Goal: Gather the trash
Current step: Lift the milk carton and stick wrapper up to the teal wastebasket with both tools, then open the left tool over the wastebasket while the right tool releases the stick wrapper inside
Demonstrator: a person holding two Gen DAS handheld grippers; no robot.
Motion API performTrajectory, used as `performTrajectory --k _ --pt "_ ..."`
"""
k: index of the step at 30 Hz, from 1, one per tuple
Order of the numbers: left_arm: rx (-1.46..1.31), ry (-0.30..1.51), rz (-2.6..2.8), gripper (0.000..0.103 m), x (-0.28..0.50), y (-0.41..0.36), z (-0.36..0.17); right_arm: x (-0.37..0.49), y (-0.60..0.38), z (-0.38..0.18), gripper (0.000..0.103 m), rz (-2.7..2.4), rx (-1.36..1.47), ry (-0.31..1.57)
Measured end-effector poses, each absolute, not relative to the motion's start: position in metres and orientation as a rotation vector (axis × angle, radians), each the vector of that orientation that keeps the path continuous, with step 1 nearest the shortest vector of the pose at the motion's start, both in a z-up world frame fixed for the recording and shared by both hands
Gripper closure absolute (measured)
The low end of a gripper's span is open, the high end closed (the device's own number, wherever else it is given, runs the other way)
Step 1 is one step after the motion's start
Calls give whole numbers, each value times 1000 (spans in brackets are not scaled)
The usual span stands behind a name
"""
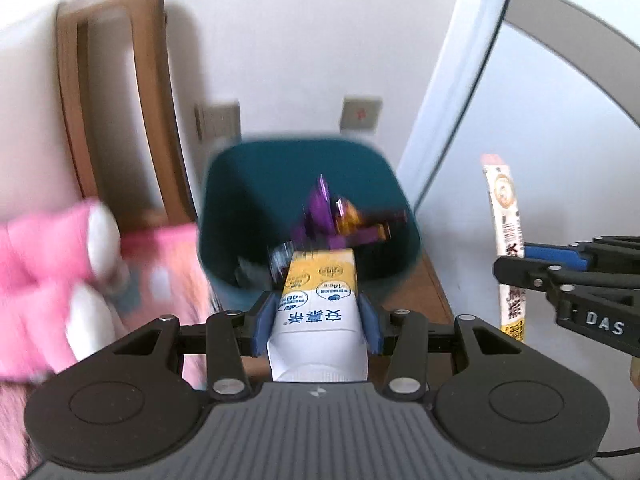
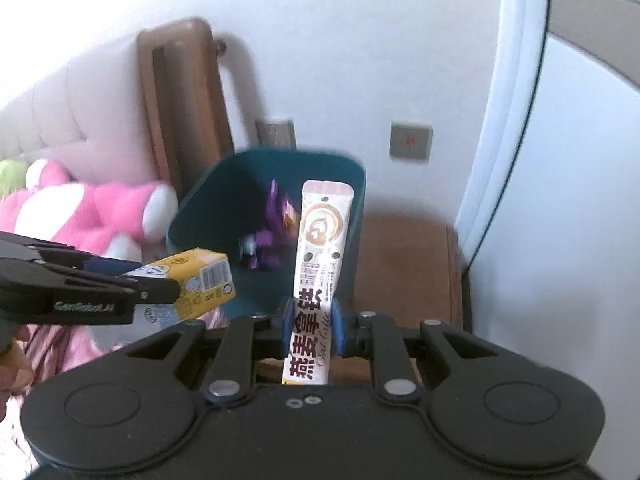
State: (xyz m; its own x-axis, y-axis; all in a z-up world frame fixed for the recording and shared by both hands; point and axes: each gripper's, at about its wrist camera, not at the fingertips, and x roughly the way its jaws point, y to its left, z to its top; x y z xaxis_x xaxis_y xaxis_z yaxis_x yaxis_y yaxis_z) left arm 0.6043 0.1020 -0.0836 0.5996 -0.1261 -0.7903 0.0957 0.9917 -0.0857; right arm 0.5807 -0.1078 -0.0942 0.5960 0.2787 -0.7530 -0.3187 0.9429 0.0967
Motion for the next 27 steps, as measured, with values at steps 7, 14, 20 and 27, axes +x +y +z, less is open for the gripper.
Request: performTrajectory --k 7,14,20,27 --pt "35 852 -88 74 666 111 -72 646 -81 -84 84 361 -52 857" --pt "81 896 -76 74 716 116 -105 703 -47 -126 84 332 -70 948" --pt "37 972 -82 74 723 126 -134 731 -33 -162 84 299 -59 1023" --pt "16 1046 -90 74 725 128 -163 729 -20 -189 78 297 -145 1067"
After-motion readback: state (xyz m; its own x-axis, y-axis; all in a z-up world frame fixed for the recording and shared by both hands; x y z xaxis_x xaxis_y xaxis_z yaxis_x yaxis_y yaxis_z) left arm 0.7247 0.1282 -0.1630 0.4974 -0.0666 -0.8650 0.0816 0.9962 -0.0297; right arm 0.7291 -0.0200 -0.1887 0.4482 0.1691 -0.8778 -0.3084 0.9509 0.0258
